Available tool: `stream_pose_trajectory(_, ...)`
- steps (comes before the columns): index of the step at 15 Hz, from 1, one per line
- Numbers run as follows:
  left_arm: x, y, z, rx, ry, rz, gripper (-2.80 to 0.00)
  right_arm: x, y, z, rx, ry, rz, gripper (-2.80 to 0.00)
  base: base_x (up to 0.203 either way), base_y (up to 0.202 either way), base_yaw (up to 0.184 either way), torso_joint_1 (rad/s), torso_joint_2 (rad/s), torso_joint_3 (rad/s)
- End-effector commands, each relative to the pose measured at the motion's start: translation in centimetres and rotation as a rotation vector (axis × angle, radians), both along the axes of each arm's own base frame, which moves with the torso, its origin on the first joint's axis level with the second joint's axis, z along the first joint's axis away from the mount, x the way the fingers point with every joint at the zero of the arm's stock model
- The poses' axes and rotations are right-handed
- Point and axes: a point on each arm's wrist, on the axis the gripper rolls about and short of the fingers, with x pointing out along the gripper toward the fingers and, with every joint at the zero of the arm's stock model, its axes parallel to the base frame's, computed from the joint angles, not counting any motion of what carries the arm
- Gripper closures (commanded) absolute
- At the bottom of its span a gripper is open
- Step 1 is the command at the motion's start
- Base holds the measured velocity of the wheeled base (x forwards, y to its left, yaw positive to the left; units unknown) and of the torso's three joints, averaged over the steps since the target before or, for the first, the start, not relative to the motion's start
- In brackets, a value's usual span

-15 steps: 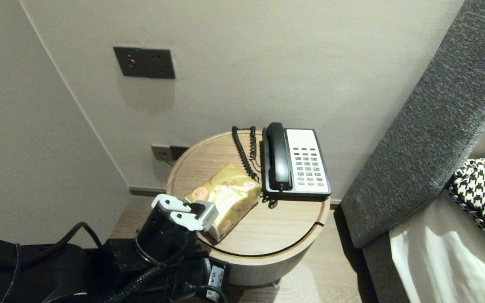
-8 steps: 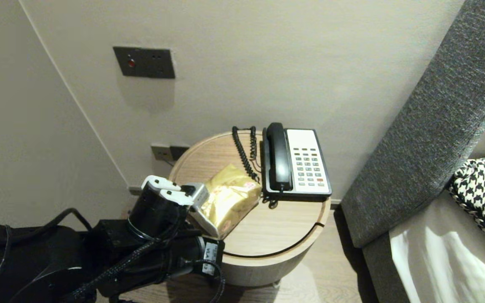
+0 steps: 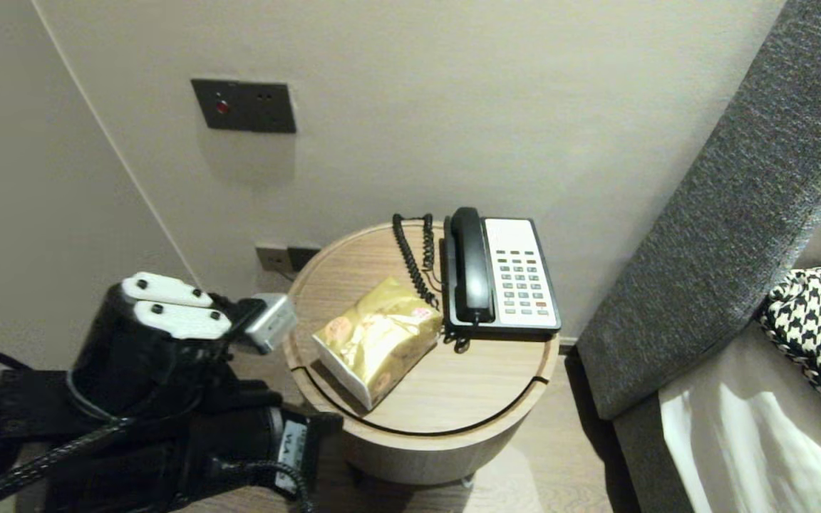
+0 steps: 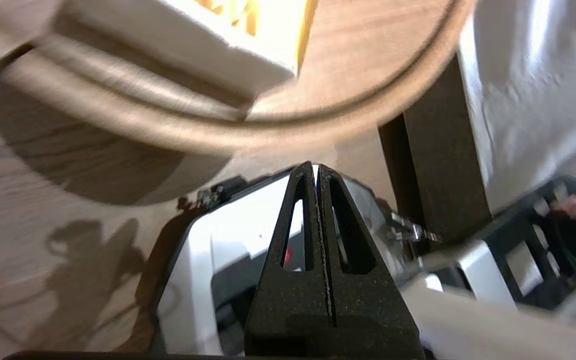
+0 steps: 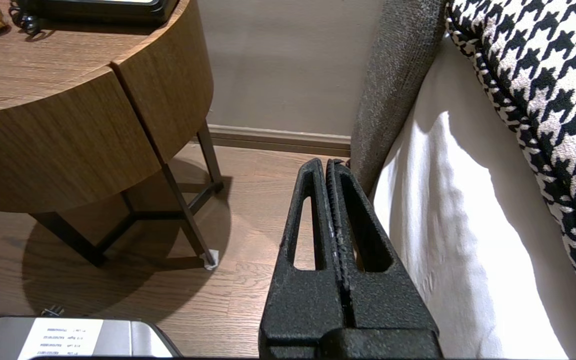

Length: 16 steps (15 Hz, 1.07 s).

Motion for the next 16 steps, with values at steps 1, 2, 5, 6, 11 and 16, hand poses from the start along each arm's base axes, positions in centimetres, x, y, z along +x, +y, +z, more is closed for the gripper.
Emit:
stream_pose_trajectory(1,-2.8,4.1,3.0,-0.052,-0.074,0.049,0.0,0.0,0.0,0.0,0.0,0.001,0.001,0.0,0.0,0.0,0.0,0.0,0.0,0.0)
stream_pose_trajectory(2,-3.3,5.9,3.4,-0.032,-0.093,0.102,0.0,0.0,0.0,0.0,-0.001,0.001,0.0,0.0,0.0,0.0,0.0,0.0,0.0,0.0)
stream_pose_trajectory(5,-3.9,10.4,3.8,0.048,-0.149,0.294,0.0,0.0,0.0,0.0,-0.001,0.003,0.0,0.0,0.0,0.0,0.0,0.0,0.0,0.0)
stream_pose_trajectory(6,-4.2,11.6,3.8,0.071,-0.161,0.351,0.0,0.0,0.0,0.0,0.0,0.003,0.001,0.0,0.0,0.0,0.0,0.0,0.0,0.0)
stream_pose_trajectory(11,-6.0,15.7,2.9,0.132,-0.151,0.636,0.0,0.0,0.0,0.0,-0.001,0.003,0.0,0.0,0.0,0.0,0.0,0.0,0.0,0.0)
stream_pose_trajectory(16,-10.6,16.3,-2.7,0.154,-0.116,0.645,0.0,0.0,0.0,0.0,0.0,0.001,0.001,0.0,0.0,0.0,0.0,0.0,0.0,0.0)
